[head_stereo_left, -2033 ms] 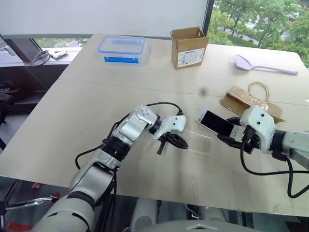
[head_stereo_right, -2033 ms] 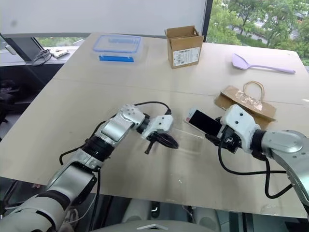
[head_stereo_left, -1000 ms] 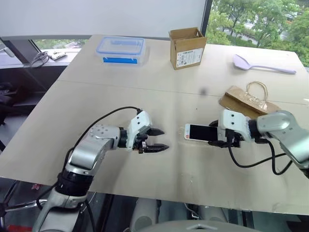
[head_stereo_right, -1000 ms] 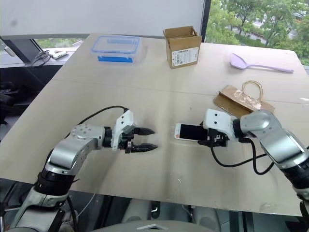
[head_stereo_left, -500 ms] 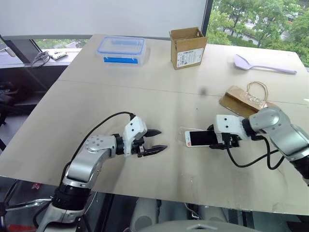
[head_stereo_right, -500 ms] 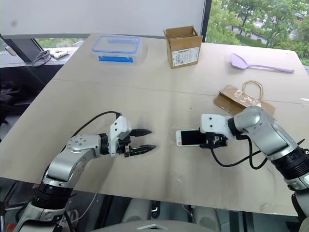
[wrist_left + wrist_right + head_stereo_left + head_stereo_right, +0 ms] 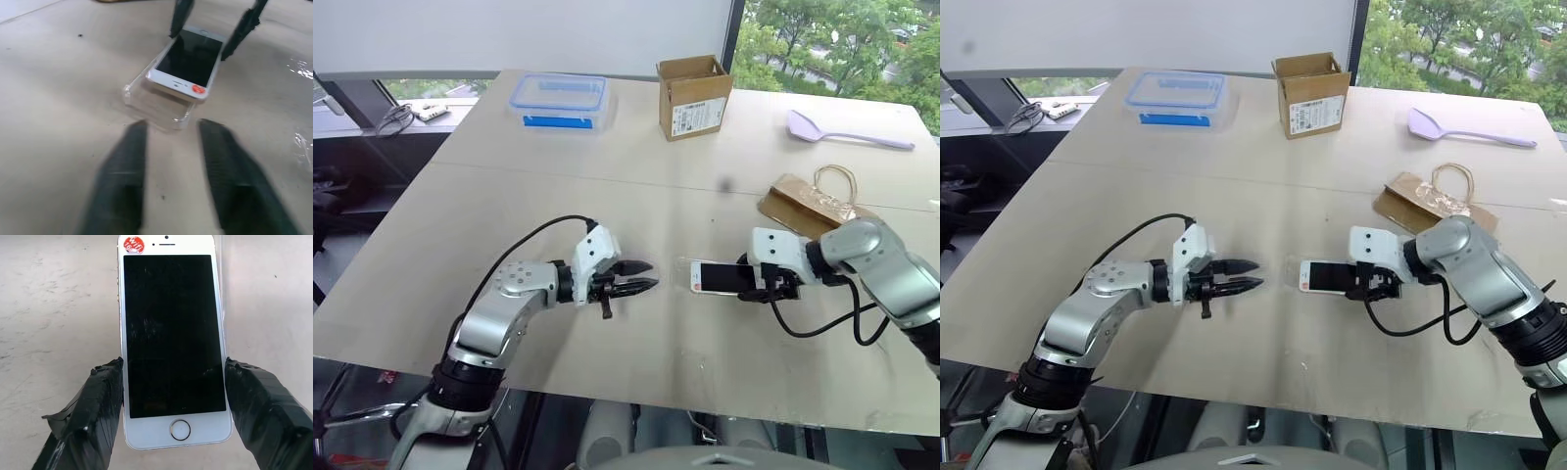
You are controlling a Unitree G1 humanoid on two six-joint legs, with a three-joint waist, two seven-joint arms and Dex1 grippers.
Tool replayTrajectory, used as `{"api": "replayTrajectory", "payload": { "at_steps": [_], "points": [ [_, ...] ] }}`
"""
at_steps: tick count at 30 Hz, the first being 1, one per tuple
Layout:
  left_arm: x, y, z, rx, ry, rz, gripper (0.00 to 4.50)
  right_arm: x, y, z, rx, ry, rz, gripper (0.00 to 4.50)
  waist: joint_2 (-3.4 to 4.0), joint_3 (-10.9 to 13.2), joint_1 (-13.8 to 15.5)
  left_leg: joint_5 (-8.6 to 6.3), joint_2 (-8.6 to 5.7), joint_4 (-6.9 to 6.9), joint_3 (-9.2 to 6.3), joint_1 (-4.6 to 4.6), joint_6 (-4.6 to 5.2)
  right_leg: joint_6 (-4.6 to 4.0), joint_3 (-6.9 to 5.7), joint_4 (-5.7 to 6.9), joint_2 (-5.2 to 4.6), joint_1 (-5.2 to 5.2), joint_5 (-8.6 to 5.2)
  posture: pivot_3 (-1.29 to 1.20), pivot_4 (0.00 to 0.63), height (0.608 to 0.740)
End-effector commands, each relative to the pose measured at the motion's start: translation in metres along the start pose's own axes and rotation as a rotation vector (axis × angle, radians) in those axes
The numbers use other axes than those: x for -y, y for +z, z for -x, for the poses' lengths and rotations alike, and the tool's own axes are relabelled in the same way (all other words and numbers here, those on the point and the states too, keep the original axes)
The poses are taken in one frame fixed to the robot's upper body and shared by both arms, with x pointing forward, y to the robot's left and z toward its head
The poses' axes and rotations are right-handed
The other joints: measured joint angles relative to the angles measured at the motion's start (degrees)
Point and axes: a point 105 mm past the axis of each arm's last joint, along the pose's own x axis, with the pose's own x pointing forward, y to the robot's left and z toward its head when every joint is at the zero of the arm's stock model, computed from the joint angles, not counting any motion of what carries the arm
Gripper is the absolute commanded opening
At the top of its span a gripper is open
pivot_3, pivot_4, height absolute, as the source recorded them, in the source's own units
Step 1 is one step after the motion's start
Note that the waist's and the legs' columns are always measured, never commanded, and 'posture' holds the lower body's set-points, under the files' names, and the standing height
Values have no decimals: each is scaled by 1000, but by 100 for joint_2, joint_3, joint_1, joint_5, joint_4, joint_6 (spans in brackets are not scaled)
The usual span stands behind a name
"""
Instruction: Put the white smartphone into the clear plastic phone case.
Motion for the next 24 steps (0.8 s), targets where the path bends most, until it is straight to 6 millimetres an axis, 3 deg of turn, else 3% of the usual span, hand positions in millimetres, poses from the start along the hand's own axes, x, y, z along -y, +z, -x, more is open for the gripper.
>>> {"api": "replayTrajectory", "payload": {
  "at_steps": [1, 7, 19, 24],
  "points": [
    [-3, -3, -6, -29, 2, -20, 0, 5, 9, 11, 23, -46, 4, 2768, 0, 0, 4, 0, 0, 0, -1, 0, 0, 0, 0, 0, 0, 0, 0, 0, 150, 740],
    [-16, -16, -18, -69, 43, -13, 0, -1, 9, 7, -9, -38, 3, 2768, 0, 0, 1, 0, 0, 0, 0, -1, 0, 0, 0, 1, 1, -1, 0, 0, 150, 740],
    [-14, -21, -27, -78, 32, -16, 0, -7, 6, -4, -61, -35, -7, 2768, 1, -2, 0, 0, 0, 3, -1, 1, 0, 0, 1, 5, 0, -2, 0, 0, 150, 740],
    [-12, -20, -28, -72, 30, -16, 0, 2, 11, -4, -31, -67, -59, 2768, 0, -2, -3, 0, 0, 6, -2, 2, 0, 0, 1, 11, 0, -1, 0, 0, 150, 740]
  ]
}}
